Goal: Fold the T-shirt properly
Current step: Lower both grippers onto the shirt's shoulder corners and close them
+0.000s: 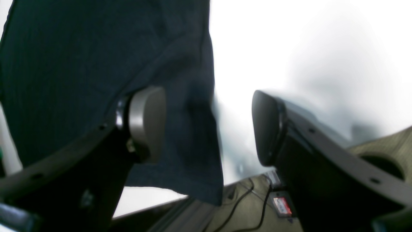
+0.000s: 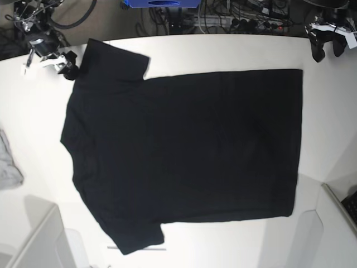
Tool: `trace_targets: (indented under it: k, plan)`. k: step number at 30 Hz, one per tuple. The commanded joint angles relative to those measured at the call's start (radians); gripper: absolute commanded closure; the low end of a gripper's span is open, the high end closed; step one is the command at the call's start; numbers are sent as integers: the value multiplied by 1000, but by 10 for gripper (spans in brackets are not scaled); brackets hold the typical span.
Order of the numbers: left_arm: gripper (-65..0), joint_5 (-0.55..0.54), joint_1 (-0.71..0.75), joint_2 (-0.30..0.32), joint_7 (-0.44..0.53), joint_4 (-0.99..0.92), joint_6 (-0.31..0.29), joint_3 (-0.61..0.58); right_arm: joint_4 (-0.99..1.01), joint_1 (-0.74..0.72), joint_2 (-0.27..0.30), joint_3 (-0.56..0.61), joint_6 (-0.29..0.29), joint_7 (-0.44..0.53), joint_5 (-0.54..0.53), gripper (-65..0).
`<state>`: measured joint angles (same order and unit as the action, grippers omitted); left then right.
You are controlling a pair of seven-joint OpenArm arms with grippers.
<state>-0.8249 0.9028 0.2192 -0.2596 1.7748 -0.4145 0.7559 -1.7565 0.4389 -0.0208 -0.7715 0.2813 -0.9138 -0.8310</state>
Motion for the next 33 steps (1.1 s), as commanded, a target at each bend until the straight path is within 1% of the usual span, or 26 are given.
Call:
trace_targets:
  k: [1,3,5,7,8,11,12,18,22,28,30,33]
  plan:
    - [-457,-27,-4,9,-23,0,-44,49,-1,-2,28,-1,11,15,-26,-398]
    - [-456,-27,-60,-10,-132,-31,-120,129,30,-4,34,22,11,25,-26,-398]
    - [-456,-1,-104,-30,-211,-42,-166,201,56,-4,37,34,11,25,-21,-398]
    - [-456,40,-146,-48,-266,-46,-200,256,74,-4,37,40,14,25,-20,-398]
    - [-456,66,-162,-56,-283,-46,-220,271,76,-4,37,42,31,23,-20,-398]
    - [-456,131,-181,-74,-287,-40,-263,281,76,1,37,70,92,20,-18,-396]
    - [-456,141,-182,-76,-287,-40,-271,277,77,2,37,77,94,20,-18,-396]
    - [-456,146,-204,-77,-287,-48,-275,276,132,2,37,83,101,17,-18,-396]
    - [-456,144,-216,-77,-287,-45,-275,273,151,2,37,132,101,25,-17,-396]
    - [-456,149,-230,-77,-289,-46,-275,222,152,1,37,160,101,26,-17,-395]
    - [-456,148,-231,-77,-289,-46,-271,210,152,1,37,157,101,26,-12,-369]
    - [-456,144,-235,-77,-289,-46,-266,181,152,-4,37,159,101,26,43,-299]
